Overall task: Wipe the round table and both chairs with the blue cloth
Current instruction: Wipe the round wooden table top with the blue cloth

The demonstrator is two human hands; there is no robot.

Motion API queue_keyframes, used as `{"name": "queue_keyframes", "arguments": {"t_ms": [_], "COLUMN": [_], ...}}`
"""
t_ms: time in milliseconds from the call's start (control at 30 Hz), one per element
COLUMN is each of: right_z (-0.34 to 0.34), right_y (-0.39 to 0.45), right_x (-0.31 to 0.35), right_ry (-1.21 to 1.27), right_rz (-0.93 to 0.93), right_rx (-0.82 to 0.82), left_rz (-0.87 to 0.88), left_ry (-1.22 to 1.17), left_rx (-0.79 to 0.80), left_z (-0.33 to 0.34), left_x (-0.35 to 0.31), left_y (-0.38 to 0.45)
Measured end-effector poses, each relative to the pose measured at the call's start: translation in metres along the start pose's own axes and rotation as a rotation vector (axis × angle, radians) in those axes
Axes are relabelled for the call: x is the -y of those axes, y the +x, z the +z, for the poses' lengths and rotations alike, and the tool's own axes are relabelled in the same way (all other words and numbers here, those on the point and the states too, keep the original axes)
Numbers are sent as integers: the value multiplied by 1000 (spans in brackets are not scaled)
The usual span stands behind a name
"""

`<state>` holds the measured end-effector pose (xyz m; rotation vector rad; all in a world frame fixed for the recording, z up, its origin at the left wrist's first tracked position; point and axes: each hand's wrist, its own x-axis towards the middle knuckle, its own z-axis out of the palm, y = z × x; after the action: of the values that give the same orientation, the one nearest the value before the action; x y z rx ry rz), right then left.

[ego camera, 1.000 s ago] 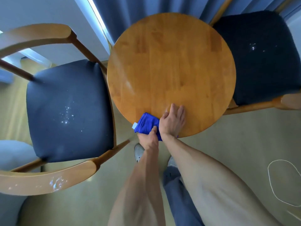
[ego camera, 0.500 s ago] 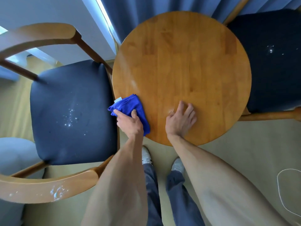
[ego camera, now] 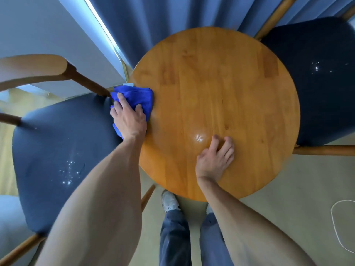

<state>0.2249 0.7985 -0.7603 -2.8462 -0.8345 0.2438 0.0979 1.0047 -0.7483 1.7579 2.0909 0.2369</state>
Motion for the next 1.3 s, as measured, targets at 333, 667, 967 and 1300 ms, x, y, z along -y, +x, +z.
{"name": "queue_keyframes", "arguments": {"t_ms": [333, 667, 967, 1300], "right_z": [-2, -30, -33, -26], "right_y": [32, 186, 215, 202], "right_x": [6, -18, -37, -46], "right_ry": [-4, 92, 123, 92], "right_rz": [-29, -120, -185, -328], "right_rx": [81, 21, -31, 66], "left_rz": [59, 313, -234, -44], "left_ry": [58, 97, 174, 254], "left_rx": [74, 58, -36, -39], "left_z": [7, 52, 54, 45], "left_x": [-65, -141, -158, -175], "left_y": [30, 15, 16, 12]}}
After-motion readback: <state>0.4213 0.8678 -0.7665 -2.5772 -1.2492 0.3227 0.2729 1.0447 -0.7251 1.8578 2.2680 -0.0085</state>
